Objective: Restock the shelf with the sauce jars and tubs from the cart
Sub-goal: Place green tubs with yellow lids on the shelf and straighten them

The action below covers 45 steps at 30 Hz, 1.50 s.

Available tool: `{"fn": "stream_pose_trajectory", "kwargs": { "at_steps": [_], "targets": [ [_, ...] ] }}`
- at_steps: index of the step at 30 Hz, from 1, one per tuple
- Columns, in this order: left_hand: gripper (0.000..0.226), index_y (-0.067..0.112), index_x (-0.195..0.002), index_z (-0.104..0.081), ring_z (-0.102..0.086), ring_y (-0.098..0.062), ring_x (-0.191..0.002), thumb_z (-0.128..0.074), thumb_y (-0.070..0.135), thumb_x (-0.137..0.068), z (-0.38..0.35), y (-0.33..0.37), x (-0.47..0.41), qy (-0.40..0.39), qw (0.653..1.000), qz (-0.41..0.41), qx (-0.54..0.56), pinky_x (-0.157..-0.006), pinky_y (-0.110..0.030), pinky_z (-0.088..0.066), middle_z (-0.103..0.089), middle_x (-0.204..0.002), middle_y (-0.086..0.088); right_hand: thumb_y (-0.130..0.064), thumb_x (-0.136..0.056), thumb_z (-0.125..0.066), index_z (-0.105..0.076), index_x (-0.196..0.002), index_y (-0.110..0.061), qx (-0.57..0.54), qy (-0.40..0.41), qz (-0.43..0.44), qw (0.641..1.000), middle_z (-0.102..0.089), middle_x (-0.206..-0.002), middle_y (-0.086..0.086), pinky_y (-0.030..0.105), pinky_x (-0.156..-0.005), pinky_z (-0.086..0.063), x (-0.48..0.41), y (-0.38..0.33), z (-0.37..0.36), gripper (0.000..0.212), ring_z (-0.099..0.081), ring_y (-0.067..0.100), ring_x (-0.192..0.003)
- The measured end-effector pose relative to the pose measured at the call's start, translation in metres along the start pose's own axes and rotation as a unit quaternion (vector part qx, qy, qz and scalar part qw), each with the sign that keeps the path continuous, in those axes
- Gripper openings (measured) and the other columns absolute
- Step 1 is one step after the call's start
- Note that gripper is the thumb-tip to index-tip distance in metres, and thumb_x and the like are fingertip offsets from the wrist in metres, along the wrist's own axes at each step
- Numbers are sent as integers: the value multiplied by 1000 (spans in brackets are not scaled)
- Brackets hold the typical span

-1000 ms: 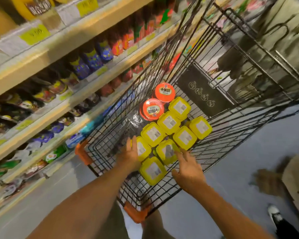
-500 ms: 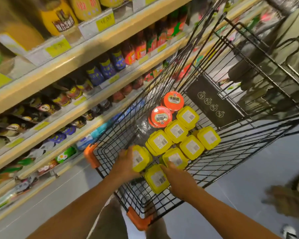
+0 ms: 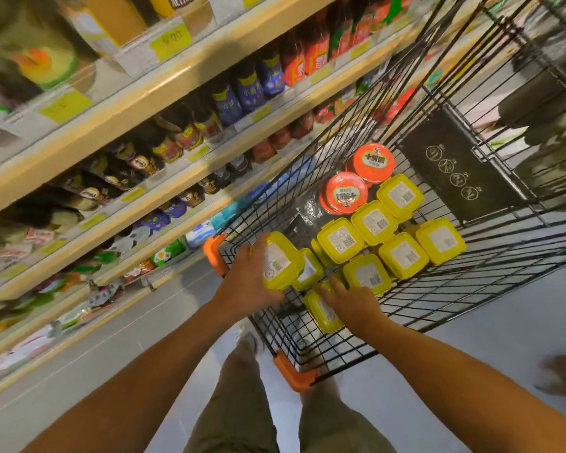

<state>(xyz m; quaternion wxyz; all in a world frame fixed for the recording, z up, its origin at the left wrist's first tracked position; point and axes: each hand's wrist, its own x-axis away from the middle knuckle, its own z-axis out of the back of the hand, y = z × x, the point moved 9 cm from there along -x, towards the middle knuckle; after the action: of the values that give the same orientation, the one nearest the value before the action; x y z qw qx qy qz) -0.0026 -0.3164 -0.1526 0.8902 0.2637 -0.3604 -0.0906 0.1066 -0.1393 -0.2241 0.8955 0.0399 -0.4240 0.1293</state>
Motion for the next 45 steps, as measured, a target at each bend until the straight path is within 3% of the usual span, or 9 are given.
{"fn": "stream_pose_trajectory", "kwargs": {
  "at_steps": [5, 12, 24, 29, 32, 34, 37, 40, 45],
  "targets": [
    [117, 30, -157, -6, -25, -9, -114, -86, 30, -73, 8, 0, 8, 2, 999, 5, 32, -88, -25, -29, -28, -144, -7, -16, -81, -74, 7, -155, -30, 1, 16, 19, 1000, -8, -164, 8, 35, -64, -49, -5, -2, -4, 110, -68, 30, -90],
    [121, 46, -150, -2, -37, -25, -127, -74, 57, -54, 27, 7, 27, -15, 998, 11, 57, -97, -48, -51, -30, -137, -1, -48, -67, -79, -8, -153, -34, -131, 37, 53, 989, -22, -156, -4, 39, -75, -52, 7, 8, 19, 112, -63, 29, -108],
    [109, 46, -152, -12, -41, -14, -123, -86, 34, -73, 112, 37, 63, 47, 989, -44, 131, -91, -22, -45, -36, -134, 4, -89, -47, -67, -28, -148, -45, -307, 189, 48, 932, -47, -138, -11, 37, -107, -36, 77, 80, 163, 117, -40, 15, -131],
    [101, 54, -144, -18, -53, 0, -120, -88, 44, -71, 169, 61, 96, 76, 979, -78, 174, -93, -25, -54, -43, -137, 16, -43, -60, -92, -43, -137, -44, -426, 216, 96, 873, -48, -129, -15, 9, -91, -38, 103, 92, 241, 92, -48, 8, -123],
    [93, 49, -141, -27, -58, 18, -103, -87, 18, -78, 204, 71, 125, 93, 963, -113, 226, -79, -12, -53, -47, -125, 29, -57, -43, -94, -50, -137, -41, -515, 235, 122, 815, -53, -134, -11, 32, -101, -50, 120, 89, 282, 104, -56, 13, -123],
    [91, 51, -142, -33, -62, 6, -111, -88, 25, -75, 227, 73, 148, 97, 955, -128, 250, -86, -20, -56, -54, -130, 26, -62, -41, -92, -52, -136, -39, -542, 241, 162, 789, -58, -135, -7, 41, -100, -51, 136, 75, 315, 105, -60, 13, -120],
    [91, 36, -150, -38, -61, -15, -126, -87, 14, -77, 255, 70, 186, 105, 938, -154, 290, -99, -41, -55, -59, -140, 10, -50, -46, -94, -54, -135, -29, -566, 253, 210, 756, -67, -125, -9, 23, -87, -53, 166, 43, 366, 100, -65, 8, -111],
    [83, 34, -147, -43, -61, -14, -125, -80, 6, -78, 280, 62, 228, 114, 919, -176, 335, -97, -35, -55, -61, -137, 14, -29, -56, -88, -55, -129, -29, -567, 255, 262, 738, -71, -112, -14, 16, -78, -52, 190, 0, 411, 80, -66, 2, -102],
    [102, 28, -153, -36, -59, -16, -129, -90, 16, -67, 307, 8, 298, 178, 876, -171, 414, -96, -35, -54, -57, -144, 12, -41, -47, -91, -60, -124, -31, -568, 232, 334, 715, -72, -112, -12, 20, -76, -54, 218, -89, 460, 84, -68, 6, -100]
  ]
}}
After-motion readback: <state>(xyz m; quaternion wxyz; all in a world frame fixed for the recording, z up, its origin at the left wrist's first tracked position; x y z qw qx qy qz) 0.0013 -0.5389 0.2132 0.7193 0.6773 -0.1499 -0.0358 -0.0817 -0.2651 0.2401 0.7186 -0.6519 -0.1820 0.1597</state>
